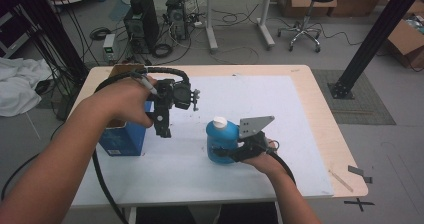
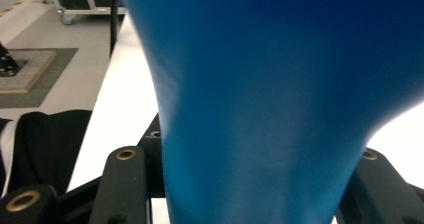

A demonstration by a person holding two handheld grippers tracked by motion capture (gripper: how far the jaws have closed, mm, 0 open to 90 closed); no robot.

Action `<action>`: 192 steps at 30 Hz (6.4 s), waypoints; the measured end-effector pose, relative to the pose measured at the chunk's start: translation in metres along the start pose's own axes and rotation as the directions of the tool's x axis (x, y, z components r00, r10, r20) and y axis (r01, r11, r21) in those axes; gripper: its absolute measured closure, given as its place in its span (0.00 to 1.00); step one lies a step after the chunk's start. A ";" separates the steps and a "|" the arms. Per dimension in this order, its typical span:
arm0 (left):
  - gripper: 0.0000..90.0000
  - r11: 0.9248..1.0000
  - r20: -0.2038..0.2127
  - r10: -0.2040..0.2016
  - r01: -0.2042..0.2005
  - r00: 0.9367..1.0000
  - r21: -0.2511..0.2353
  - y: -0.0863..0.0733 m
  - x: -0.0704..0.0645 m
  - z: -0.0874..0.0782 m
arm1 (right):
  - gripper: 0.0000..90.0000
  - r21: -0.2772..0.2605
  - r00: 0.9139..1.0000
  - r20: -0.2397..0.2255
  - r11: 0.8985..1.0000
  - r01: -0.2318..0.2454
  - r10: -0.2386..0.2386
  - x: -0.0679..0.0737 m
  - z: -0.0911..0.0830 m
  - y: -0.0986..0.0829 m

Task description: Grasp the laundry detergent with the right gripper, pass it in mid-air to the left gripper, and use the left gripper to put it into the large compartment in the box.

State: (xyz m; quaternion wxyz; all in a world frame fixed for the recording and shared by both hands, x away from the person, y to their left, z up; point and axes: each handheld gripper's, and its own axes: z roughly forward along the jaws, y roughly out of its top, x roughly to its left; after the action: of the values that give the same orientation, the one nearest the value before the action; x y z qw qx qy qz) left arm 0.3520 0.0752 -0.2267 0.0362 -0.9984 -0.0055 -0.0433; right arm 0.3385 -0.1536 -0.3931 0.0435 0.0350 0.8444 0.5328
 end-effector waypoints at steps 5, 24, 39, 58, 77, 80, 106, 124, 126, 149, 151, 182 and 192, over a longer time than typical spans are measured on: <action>0.00 1.000 0.029 0.000 0.000 1.000 -0.022 -0.001 -0.010 0.001 | 0.51 -0.005 0.999 -0.045 1.000 0.020 -0.020 0.004 0.012 0.006; 0.00 0.999 0.037 0.009 -0.008 0.999 -0.039 0.003 -0.038 0.000 | 0.51 -0.045 0.987 -0.146 0.997 0.065 -0.071 0.020 0.060 0.032; 0.00 0.999 0.058 0.009 -0.006 0.998 -0.051 0.006 -0.045 0.015 | 0.51 -0.050 0.981 -0.179 0.996 0.070 -0.078 0.023 0.090 0.042; 0.00 0.999 0.046 0.014 -0.012 0.999 -0.046 0.004 -0.046 0.029 | 0.51 -0.040 0.979 -0.193 0.998 0.056 -0.062 0.027 0.106 0.049; 0.13 0.999 0.021 0.010 -0.009 1.000 -0.042 0.004 -0.045 0.034 | 0.51 -0.062 0.978 -0.186 0.995 0.082 -0.092 0.025 0.113 0.051; 0.15 0.999 0.020 0.006 -0.006 1.000 -0.038 0.005 -0.045 0.034 | 0.51 -0.039 0.979 -0.195 0.998 0.050 -0.057 0.027 0.110 0.051; 0.32 1.000 0.009 -0.004 0.004 1.000 -0.016 0.009 -0.046 0.032 | 0.51 -0.051 0.981 -0.186 0.998 0.048 -0.056 0.026 0.107 0.050; 0.42 1.000 0.015 -0.014 0.015 1.000 -0.007 0.010 -0.046 0.033 | 0.51 -0.060 0.981 -0.183 0.997 0.054 -0.064 0.025 0.108 0.049; 0.43 1.000 0.018 -0.018 0.018 1.000 -0.007 0.010 -0.046 0.033 | 0.51 -0.060 0.982 -0.179 0.997 0.052 -0.062 0.025 0.108 0.049; 0.44 0.998 0.018 -0.029 0.028 0.999 0.053 0.018 -0.043 0.035 | 0.34 -0.039 0.984 -0.168 0.997 0.060 -0.066 0.023 0.099 0.046; 0.44 0.998 0.020 -0.033 0.032 0.999 0.060 0.018 -0.042 0.034 | 0.32 -0.032 0.984 -0.171 0.999 0.042 -0.047 0.024 0.097 0.045; 0.43 0.987 0.040 -0.146 0.143 0.989 0.069 0.008 -0.013 0.010 | 0.00 0.294 0.984 -0.152 0.947 0.130 -0.088 0.008 0.035 0.057; 0.43 0.955 0.050 -0.289 0.284 0.956 0.081 0.001 0.003 -0.020 | 0.00 0.528 0.975 -0.208 0.830 0.179 -0.078 0.001 0.016 0.061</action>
State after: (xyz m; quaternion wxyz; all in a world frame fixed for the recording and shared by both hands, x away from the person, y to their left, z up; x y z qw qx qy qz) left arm 0.3536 0.0731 -0.2061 0.0660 -0.9859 -0.1529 -0.0174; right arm 0.3397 -0.1132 -0.3453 -0.0074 -0.0588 0.9616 0.2681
